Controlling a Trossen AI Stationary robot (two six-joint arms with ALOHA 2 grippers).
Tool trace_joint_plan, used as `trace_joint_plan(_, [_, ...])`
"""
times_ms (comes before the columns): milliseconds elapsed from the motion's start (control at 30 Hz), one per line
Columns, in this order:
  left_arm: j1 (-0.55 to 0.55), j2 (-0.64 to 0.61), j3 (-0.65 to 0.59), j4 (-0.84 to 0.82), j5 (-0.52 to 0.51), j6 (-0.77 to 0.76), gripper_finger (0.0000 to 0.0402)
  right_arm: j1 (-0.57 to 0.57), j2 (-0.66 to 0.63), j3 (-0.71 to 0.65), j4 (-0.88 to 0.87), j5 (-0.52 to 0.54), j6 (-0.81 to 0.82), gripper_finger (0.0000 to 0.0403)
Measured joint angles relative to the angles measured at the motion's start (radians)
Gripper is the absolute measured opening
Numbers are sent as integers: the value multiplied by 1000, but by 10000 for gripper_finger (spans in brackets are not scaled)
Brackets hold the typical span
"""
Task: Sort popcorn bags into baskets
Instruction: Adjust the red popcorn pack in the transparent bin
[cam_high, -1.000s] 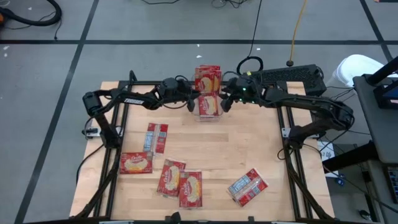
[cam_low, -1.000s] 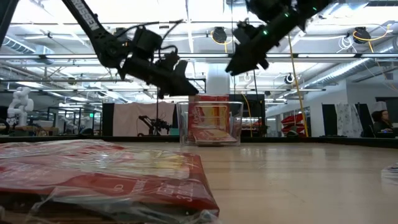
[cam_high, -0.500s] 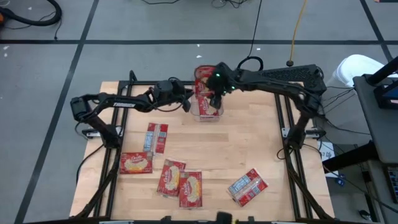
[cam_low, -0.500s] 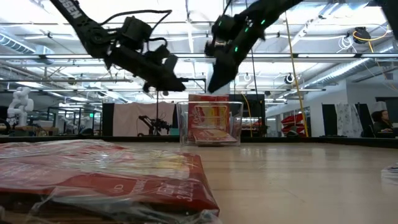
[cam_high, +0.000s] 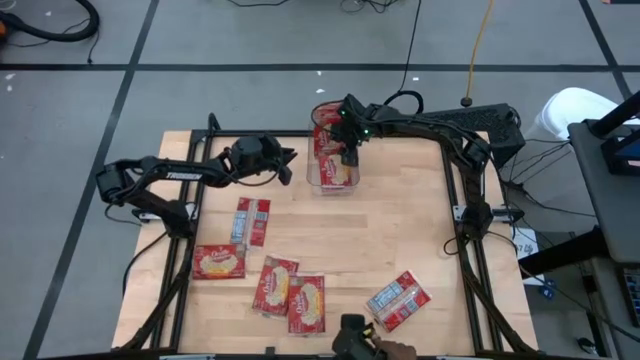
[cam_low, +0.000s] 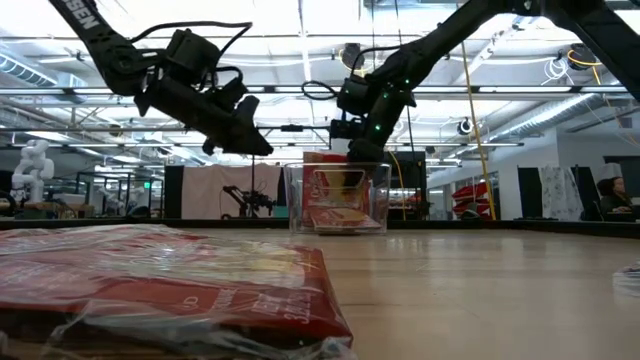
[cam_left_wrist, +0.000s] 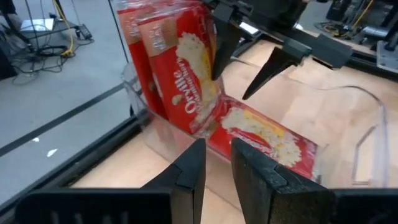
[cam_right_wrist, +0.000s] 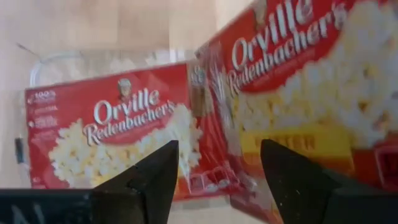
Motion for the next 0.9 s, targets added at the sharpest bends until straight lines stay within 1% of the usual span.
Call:
trace_joint_plan(133, [-21, 0, -10, 27, 0, -16, 81, 5, 0, 0, -3, 2, -4, 220])
trace_joint_plan(367, [-50, 0, -10, 56, -6, -19, 81, 33, 12, -28, 8, 105, -47, 212])
trace_joint_plan(500, [-54, 0, -10, 59, -5, -19, 81, 60, 12, -52, 47, 200, -67, 212])
trace_joint_plan(533, [-55, 0, -10, 57, -6, -19, 81, 63, 12, -52, 48, 209, -68, 212])
trace_joint_plan(700, [-58, 0, -10, 56, -6, -19, 81, 69, 12, -52, 44, 201, -54, 212])
trace_joint_plan(900, [-58, 1, -10, 57, -6, -18, 81, 82, 12, -53, -29, 190, -45, 201])
